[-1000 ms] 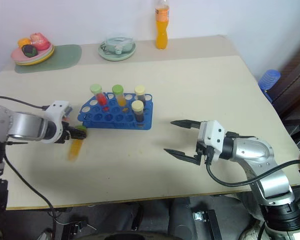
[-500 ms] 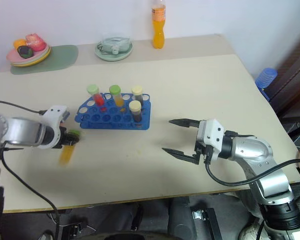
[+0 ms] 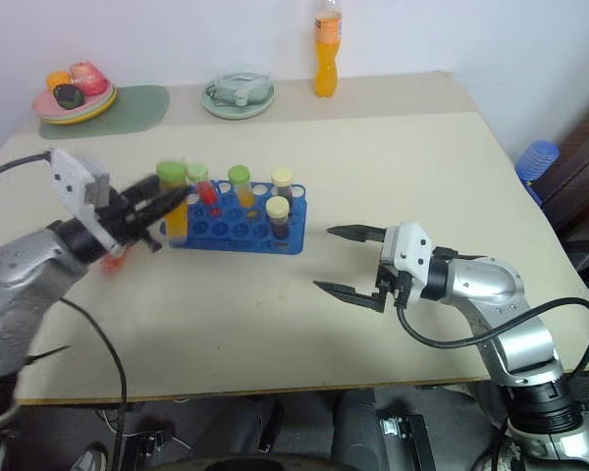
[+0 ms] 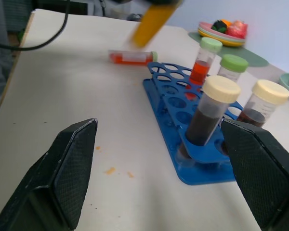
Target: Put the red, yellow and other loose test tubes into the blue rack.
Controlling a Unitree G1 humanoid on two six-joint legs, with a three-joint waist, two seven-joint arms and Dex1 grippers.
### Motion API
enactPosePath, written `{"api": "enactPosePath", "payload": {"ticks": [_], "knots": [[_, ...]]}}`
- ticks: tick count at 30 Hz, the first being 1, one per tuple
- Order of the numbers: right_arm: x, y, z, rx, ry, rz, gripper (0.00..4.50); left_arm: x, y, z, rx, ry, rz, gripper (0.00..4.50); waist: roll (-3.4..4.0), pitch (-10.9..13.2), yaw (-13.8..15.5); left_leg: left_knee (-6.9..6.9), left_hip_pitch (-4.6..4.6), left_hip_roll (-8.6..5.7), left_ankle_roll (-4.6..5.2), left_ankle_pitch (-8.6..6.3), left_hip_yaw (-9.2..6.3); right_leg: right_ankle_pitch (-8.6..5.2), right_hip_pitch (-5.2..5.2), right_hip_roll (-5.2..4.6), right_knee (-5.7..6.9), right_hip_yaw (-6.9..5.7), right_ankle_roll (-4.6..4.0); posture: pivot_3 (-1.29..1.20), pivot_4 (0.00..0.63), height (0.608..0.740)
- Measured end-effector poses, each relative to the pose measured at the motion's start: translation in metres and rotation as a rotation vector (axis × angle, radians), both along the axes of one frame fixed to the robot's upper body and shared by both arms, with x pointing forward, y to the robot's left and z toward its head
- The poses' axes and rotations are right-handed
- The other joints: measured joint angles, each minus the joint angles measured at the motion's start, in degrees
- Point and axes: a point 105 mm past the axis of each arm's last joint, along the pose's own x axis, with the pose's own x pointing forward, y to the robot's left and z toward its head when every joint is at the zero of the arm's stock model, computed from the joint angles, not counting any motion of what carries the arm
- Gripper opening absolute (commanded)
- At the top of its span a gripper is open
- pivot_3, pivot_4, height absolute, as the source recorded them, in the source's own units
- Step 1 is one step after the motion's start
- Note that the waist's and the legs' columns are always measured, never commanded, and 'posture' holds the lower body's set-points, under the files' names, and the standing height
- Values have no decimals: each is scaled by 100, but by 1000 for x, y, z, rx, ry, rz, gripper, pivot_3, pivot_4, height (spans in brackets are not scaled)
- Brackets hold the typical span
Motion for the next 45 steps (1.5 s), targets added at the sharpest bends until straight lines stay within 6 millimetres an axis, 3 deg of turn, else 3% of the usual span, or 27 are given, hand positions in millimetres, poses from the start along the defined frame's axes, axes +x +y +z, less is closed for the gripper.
{"api": "enactPosePath", "payload": {"ticks": [6,12,22,25,32,38,41,45], "knots": [[-2,-11,1,-2,16,-75,4165,15,-20,-26,18,-134,42,778,1,0,-14,-3,1,12,7,-5,24,2,-10,5,-1,5,1,0,150,740],[-4,-17,8,-13,5,-122,4165,19,-43,-56,-1,-117,-38,778,0,0,-5,2,1,12,8,-5,28,4,-8,6,1,6,4,0,150,740],[-6,-18,15,-18,-1,-148,4165,19,-55,-68,-18,-169,-130,778,3,-7,-3,3,7,14,10,-6,31,5,-3,7,1,8,5,0,150,740],[-7,-19,18,-20,-9,-155,4165,21,-55,-81,-15,-121,-140,778,4,-7,-4,3,6,14,11,-6,30,6,-4,8,1,8,6,0,150,740],[-6,-19,18,-19,-3,-158,4165,23,-56,-85,-22,-104,-146,778,3,-7,3,3,5,14,15,-9,31,6,-4,7,-2,8,7,0,150,740],[-6,-19,18,-19,-2,-157,4165,22,-58,-92,-52,-32,-160,3790,3,-6,-6,3,5,14,15,-9,31,6,-5,7,-1,8,7,0,150,740],[-7,-19,18,-19,-4,-156,4165,19,-58,-85,-46,-63,-163,3790,2,-6,-7,3,5,15,14,-8,31,6,-6,8,1,8,7,0,150,740],[-6,-18,17,-17,-1,-149,4165,10,-57,-60,-67,-138,-192,3790,2,-6,-11,3,5,16,14,-8,31,6,-7,9,1,9,7,0,150,740]]}}
